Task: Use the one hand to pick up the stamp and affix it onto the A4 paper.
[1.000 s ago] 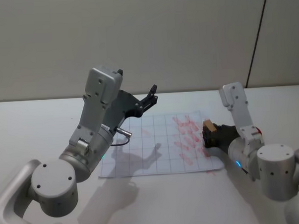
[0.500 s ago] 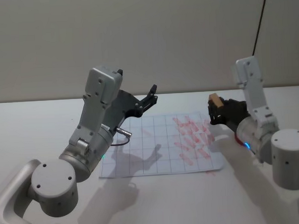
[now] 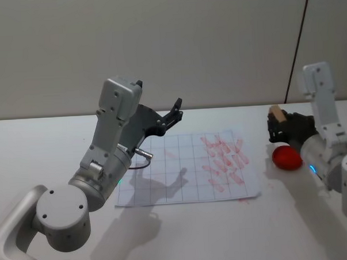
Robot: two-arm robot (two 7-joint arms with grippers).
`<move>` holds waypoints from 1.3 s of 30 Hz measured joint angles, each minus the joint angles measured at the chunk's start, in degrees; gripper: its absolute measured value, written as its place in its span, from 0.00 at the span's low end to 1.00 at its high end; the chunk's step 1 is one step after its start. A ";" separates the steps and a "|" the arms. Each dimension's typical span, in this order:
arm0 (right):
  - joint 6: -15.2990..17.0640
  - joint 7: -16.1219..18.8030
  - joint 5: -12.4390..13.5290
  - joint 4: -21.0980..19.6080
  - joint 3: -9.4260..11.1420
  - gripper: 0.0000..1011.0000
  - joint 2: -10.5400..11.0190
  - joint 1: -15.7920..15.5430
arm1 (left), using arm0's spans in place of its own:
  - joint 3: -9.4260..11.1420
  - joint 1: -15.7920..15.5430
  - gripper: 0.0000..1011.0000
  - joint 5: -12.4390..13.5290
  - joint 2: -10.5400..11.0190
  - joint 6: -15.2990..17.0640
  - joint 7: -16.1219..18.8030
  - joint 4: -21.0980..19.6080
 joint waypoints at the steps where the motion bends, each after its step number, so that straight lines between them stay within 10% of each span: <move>1: 0.14 -0.09 0.06 -0.17 0.13 0.22 0.17 -0.20 | 0.00 0.00 0.99 0.00 0.00 0.00 0.00 0.00; 39: 1.15 1.02 0.10 5.73 2.36 0.26 2.40 -2.24 | 0.00 0.00 0.99 0.00 0.00 0.00 0.00 0.00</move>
